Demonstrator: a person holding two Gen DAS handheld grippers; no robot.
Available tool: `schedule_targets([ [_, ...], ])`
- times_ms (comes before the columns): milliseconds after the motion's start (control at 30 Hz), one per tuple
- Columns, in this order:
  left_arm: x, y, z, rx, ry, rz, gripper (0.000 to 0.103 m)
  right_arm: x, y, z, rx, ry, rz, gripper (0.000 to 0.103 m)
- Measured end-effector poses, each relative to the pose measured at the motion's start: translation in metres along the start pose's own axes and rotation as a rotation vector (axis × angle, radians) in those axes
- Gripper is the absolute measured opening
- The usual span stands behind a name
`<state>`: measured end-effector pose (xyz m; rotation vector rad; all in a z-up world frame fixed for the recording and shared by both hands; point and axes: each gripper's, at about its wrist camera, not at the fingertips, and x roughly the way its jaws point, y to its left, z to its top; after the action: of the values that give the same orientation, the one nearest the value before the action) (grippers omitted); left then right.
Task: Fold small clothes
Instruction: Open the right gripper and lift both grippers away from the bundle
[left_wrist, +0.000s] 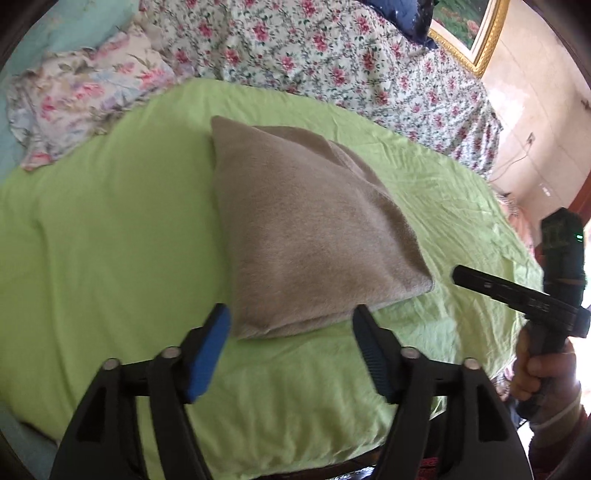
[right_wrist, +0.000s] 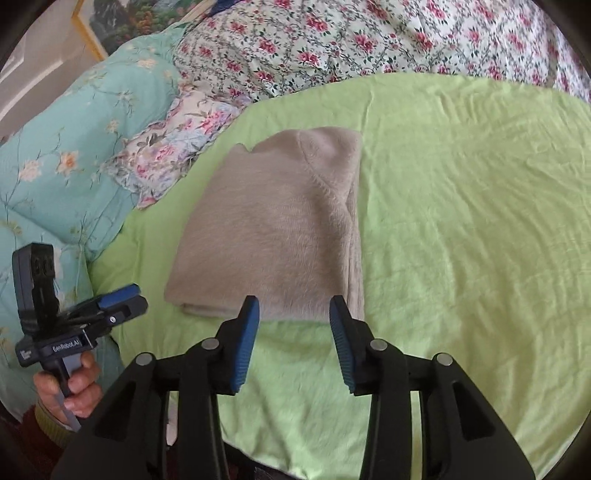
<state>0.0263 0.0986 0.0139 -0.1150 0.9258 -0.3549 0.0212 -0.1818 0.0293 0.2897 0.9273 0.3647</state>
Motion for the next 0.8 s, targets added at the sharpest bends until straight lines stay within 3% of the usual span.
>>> schedule_targets([
  [33, -0.004, 0.0, -0.002, 0.004, -0.002, 0.025, 0.086, -0.003, 0.002, -0.004, -0.008, 0.002, -0.007, 0.046],
  [233, -0.017, 0.004, -0.028, 0.019, 0.022, 0.124, 0.098, -0.007, 0.006, -0.036, -0.057, 0.063, -0.046, 0.073],
  [467, -0.015, 0.007, -0.047, 0.055, 0.066, 0.2, 0.098, -0.011, 0.005, -0.057, -0.08, 0.132, -0.057, 0.077],
  [667, -0.039, 0.001, -0.031, 0.074, 0.018, 0.214, 0.098, -0.054, 0.018, -0.033, -0.113, 0.025, -0.063, 0.082],
  [800, -0.066, -0.007, -0.013, 0.09, -0.059, 0.209, 0.102, -0.084, 0.03, -0.015, -0.155, -0.072, -0.062, 0.098],
])
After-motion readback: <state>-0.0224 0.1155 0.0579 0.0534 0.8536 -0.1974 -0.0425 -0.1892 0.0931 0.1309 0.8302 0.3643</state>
